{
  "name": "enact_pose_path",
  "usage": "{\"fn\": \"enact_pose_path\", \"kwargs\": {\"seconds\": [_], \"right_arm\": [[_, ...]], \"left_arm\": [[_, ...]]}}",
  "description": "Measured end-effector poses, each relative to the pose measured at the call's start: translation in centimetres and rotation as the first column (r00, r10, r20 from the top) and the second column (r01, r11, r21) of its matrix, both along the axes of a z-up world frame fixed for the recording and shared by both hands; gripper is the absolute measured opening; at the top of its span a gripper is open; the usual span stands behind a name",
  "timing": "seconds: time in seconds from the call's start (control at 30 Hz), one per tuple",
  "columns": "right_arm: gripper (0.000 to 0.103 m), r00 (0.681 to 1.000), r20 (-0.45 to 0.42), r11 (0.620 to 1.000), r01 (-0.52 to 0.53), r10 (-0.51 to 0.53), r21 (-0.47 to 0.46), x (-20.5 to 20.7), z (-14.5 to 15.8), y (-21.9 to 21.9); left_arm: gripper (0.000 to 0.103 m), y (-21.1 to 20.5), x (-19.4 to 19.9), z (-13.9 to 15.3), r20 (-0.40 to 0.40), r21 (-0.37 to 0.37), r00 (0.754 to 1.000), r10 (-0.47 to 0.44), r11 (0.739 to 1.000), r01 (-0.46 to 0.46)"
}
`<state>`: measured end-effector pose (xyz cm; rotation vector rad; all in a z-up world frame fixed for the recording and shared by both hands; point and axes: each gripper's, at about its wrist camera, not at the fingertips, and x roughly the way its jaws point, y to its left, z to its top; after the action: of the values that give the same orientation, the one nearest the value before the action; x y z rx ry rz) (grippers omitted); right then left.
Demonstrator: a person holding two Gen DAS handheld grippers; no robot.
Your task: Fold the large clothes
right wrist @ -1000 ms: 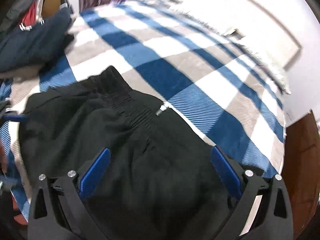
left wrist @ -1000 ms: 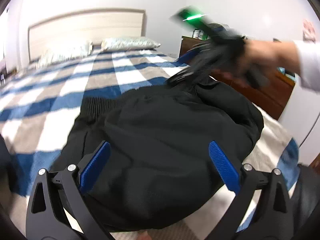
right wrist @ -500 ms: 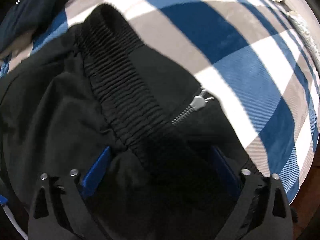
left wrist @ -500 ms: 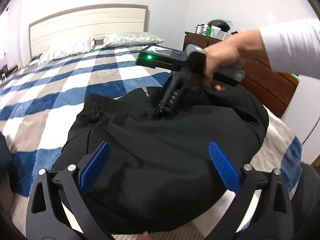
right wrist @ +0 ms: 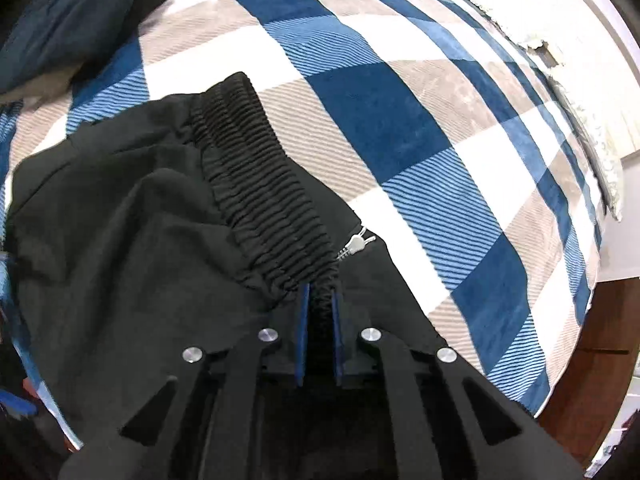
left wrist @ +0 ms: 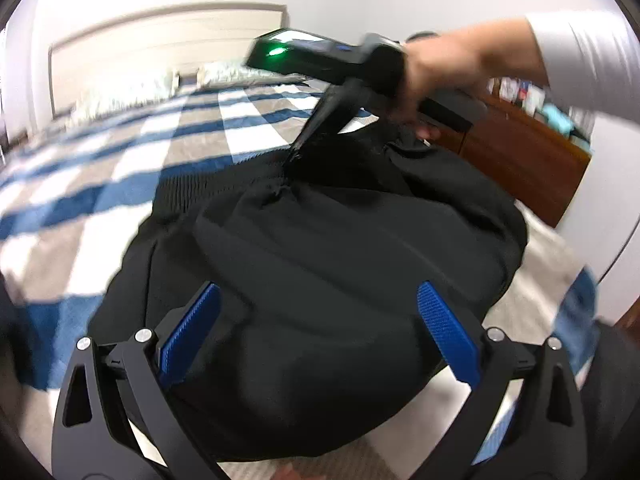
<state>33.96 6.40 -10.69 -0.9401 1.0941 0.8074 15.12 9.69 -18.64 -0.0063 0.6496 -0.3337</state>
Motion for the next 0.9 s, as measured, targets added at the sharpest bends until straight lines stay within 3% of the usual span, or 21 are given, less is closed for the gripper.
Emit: {"fn": "enact_pose_path", "kwargs": {"seconds": [0.1, 0.23, 0.33, 0.4, 0.5, 0.57, 0.6, 0.63, 0.77, 0.9], "right_arm": [[0.010, 0.997, 0.050, 0.997, 0.061, -0.064, 0.048, 1.9, 1.0, 0.5], [0.011, 0.992, 0.021, 0.992, 0.123, -0.123, -0.010, 3.7, -2.8, 0.9], [0.013, 0.985, 0.010, 0.985, 0.175, -0.174, -0.002, 3.9, -4.4, 1.0], [0.015, 0.978, -0.008, 0.978, 0.209, -0.208, 0.022, 4.1, -4.4, 0.6], [0.019, 0.976, -0.012, 0.976, 0.216, -0.216, 0.030, 4.0, -3.8, 0.4], [0.045, 0.979, -0.015, 0.979, 0.202, -0.201, 0.024, 3.5, -3.1, 0.5], [0.082, 0.981, -0.022, 0.981, 0.193, -0.193, 0.023, 3.1, -2.7, 0.6], [0.095, 0.985, -0.033, 0.985, 0.170, -0.169, 0.030, 2.4, -2.1, 0.9], [0.095, 0.995, -0.031, 0.992, 0.096, -0.094, 0.085, -0.3, 0.8, 2.2], [0.098, 0.985, -0.162, 0.966, 0.105, -0.067, 0.237, -2.6, 3.7, 4.5]], "left_arm": [[0.096, -1.6, -0.7, 0.1, 0.040, 0.079, 0.998, -0.053, 0.996, 0.049], [0.096, -2.2, -0.1, -1.2, -0.044, 0.113, 0.997, -0.069, 0.991, 0.074], [0.096, -1.5, 0.6, -1.9, -0.090, 0.072, 0.994, -0.056, 0.995, 0.063], [0.096, -0.6, 1.1, -2.3, -0.130, 0.000, 0.990, -0.046, 0.999, 0.047], [0.096, 0.1, 1.8, -2.7, -0.161, -0.045, 0.986, -0.040, 0.998, 0.033], [0.096, -0.3, 1.8, -2.9, -0.158, -0.023, 0.987, -0.042, 0.999, 0.038], [0.096, -0.5, 1.8, -3.0, -0.151, -0.001, 0.988, -0.043, 0.999, 0.043], [0.096, -0.8, 1.7, -3.0, -0.146, 0.013, 0.988, -0.043, 0.999, 0.046], [0.096, -0.9, 1.5, -3.0, -0.139, 0.028, 0.989, -0.045, 0.998, 0.049], [0.096, -1.0, 1.0, -3.0, -0.138, 0.055, 0.990, -0.041, 0.997, 0.049]]}}
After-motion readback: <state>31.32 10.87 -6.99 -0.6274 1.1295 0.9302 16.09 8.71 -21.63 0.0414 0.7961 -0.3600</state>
